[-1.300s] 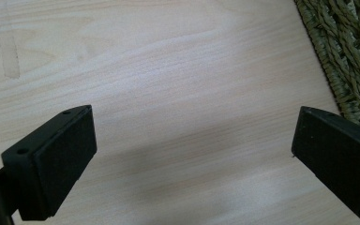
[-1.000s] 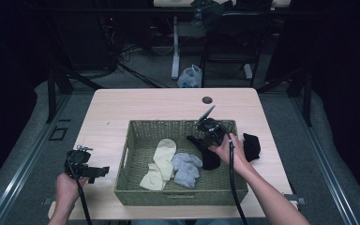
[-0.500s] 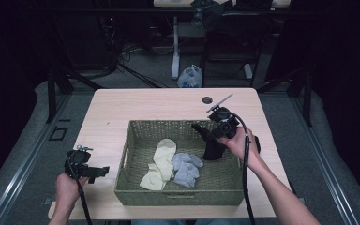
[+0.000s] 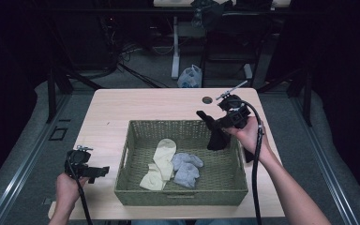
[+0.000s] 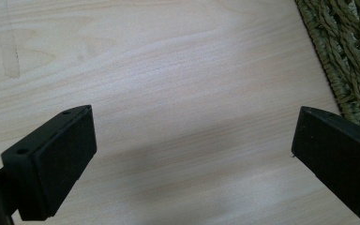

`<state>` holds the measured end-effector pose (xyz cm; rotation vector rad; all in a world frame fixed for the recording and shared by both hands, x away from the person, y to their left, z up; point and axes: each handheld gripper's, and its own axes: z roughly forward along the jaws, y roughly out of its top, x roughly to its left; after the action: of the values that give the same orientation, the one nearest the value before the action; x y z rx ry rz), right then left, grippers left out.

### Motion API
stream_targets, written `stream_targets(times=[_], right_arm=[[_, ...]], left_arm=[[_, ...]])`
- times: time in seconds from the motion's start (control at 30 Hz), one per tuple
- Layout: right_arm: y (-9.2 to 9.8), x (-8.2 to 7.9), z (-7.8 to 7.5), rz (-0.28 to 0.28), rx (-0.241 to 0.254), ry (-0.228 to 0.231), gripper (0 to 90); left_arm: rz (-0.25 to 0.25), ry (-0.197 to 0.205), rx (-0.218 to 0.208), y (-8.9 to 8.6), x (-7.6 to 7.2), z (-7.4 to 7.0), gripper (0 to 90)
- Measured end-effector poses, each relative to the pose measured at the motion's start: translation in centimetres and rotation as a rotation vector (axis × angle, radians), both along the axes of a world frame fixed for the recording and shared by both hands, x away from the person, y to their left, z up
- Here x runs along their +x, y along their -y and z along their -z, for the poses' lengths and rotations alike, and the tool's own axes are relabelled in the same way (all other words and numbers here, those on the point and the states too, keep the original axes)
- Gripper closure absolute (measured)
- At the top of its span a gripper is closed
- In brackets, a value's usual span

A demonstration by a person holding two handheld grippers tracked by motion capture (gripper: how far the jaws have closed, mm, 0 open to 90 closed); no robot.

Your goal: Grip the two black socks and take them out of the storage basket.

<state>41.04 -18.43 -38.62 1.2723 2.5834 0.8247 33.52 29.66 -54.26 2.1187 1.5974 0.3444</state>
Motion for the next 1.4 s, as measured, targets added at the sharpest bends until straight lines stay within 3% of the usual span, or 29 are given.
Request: stream_targets(times=[0.5, 0.8, 1.1, 1.4], right_arm=[[1.9, -0.3, -3.2, 0.024, 0.024, 0.058, 86.2], [4.8, -0.7, -4.5, 0.069, 0.038, 0.094, 86.3], [8.3, -1.1, -4.8, 0.133, 0.037, 0.104, 86.3], [11.5, -1.2, -3.3, 0.205, 0.001, 0.084, 86.3]], left_arm=[[-0.002, 0.000, -0.002, 0.0, 0.0, 0.0, 0.5], [-0.004, 0.001, -0.002, 0.0, 0.0, 0.0, 0.5], [-0.002, -0.001, 0.002, 0.0, 0.0, 0.1, 0.4], [-0.003, -0.005, 0.002, 0.0, 0.0, 0.1, 0.4]])
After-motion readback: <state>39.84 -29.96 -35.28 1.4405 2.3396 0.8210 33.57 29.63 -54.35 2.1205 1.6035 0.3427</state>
